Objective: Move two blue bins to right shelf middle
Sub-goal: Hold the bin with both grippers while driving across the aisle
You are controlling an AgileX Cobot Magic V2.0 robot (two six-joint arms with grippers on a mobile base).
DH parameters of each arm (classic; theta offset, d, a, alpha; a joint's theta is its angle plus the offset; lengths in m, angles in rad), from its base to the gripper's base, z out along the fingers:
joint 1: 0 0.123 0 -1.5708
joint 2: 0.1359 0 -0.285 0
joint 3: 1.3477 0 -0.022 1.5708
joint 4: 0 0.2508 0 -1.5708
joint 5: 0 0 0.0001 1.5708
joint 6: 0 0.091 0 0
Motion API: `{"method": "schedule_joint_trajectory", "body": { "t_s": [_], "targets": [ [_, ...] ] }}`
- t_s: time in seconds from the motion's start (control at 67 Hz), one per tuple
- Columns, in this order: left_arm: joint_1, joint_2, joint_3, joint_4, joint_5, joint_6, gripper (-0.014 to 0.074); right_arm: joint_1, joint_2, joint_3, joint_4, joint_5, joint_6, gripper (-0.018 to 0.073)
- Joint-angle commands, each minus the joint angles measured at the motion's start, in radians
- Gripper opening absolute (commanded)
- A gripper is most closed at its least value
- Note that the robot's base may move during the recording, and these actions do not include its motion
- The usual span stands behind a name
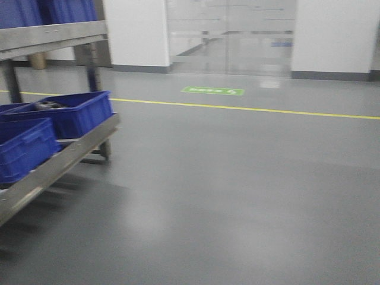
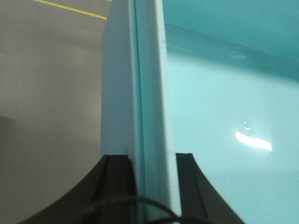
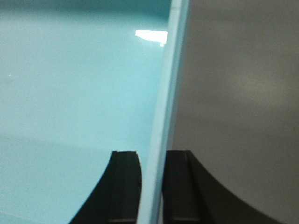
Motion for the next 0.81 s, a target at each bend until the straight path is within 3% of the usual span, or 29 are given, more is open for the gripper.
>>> {"method": "schedule_joint_trajectory", "body": {
  "t_s": [0.0, 0.791],
  "targets": [
    [-0.023, -0.022, -0.018, -0.172, -0.106, -0.005, -0.0111, 0.020, -0.020, -0.019, 0.113, -0.091, -0.018, -0.0162],
    [-0.023, -0.022, -0.018, -0.172, -0.106, -0.005, -0.0111, 0.020, -0.020, -0.019, 0.113, -0.091, -0.018, -0.0162]
  ]
}}
